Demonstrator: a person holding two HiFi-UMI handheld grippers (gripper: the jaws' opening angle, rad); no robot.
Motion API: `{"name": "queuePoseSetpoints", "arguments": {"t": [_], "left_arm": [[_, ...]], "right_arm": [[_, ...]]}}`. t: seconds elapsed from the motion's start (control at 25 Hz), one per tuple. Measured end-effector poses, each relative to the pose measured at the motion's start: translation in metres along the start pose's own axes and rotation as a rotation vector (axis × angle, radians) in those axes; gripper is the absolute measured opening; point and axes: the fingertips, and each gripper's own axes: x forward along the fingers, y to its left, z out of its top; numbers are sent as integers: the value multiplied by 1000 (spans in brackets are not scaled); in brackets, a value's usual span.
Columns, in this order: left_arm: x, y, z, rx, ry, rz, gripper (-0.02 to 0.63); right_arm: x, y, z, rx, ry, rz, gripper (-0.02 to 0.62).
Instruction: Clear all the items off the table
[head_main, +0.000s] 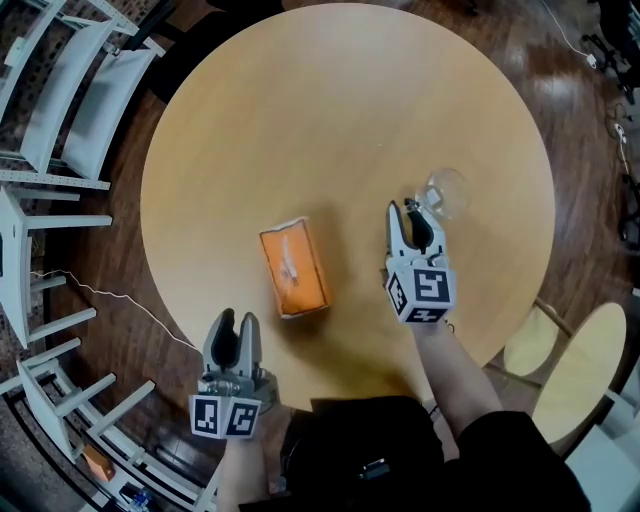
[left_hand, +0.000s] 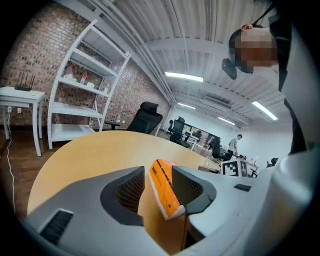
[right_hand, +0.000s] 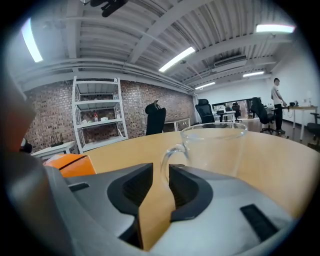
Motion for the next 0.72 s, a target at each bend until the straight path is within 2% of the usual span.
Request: {"name": "queuePoseSetpoints", "arguments": {"t": [0.12,0.32,0.72], "left_arm": [[-9,5,-1,-17,-1,15,164],[-14,6,-4,-29,9,14,164],[-25,4,-3,-27,16,-18,164]], "right_arm": [[1,-2,0,-23,-5,-42,49],[-1,-5,9,-75,-33,-70,37],[-33,8,12,-106,-68,-37,40]]}}
